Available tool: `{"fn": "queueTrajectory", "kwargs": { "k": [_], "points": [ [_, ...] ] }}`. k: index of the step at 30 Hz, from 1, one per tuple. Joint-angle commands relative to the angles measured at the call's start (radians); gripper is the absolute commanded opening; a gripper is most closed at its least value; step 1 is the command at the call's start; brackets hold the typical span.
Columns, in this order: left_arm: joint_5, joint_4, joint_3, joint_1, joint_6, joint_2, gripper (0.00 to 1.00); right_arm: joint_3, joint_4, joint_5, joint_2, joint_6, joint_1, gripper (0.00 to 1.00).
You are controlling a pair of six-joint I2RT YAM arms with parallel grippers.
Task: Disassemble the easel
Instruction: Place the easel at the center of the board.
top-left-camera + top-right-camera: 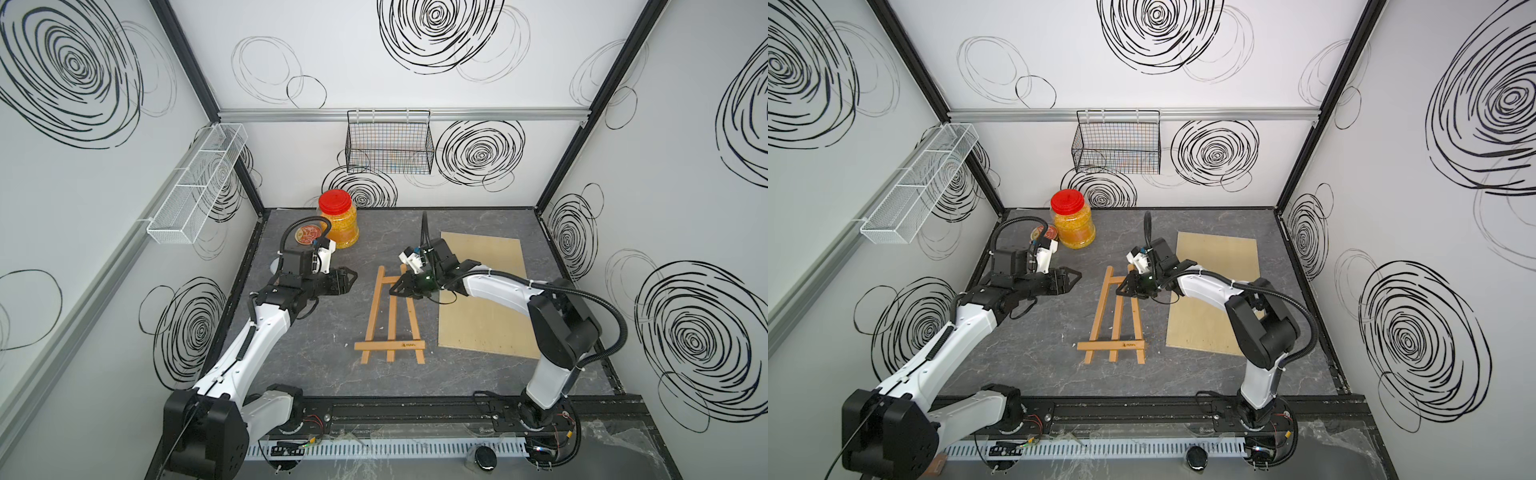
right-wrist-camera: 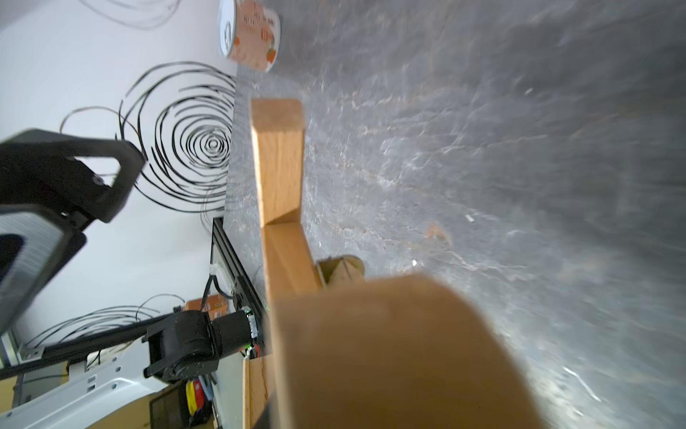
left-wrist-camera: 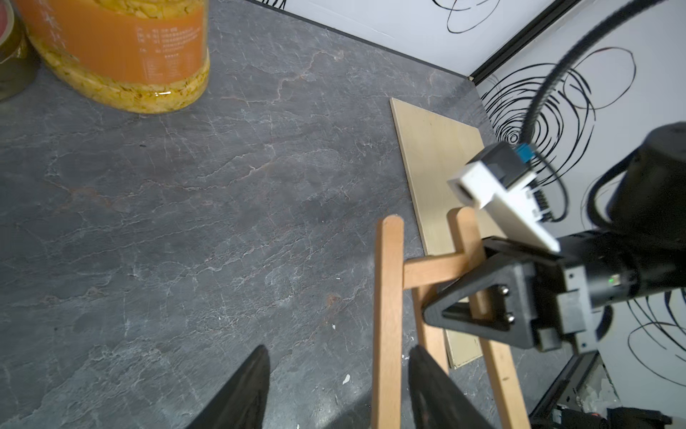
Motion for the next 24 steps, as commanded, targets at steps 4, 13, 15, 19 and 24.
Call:
{"fn": "queueTrajectory", "kwargs": {
  "k": [4, 13, 15, 19, 24],
  "points": [
    [0.057, 0.057, -0.065, 0.067, -0.023, -0.041, 0.62, 0.026, 0.132, -0.096, 0.064, 0.047, 0.008, 0.05],
    [0.085, 0.074, -0.157, 0.11, -0.025, -0.044, 0.62, -0.049, 0.204, -0.12, 0.136, 0.041, -0.019, 0.06],
    [0.091, 0.082, -0.175, 0.118, -0.026, -0.041, 0.62, -0.063, 0.21, -0.121, 0.146, 0.041, -0.029, 0.07],
    [0.091, 0.102, -0.209, 0.125, -0.026, -0.029, 0.62, -0.079, 0.21, -0.109, 0.16, 0.025, -0.043, 0.12],
    [0.1, 0.125, -0.228, 0.126, -0.029, -0.001, 0.62, -0.085, 0.182, -0.079, 0.168, -0.004, -0.051, 0.16]
  ]
}}
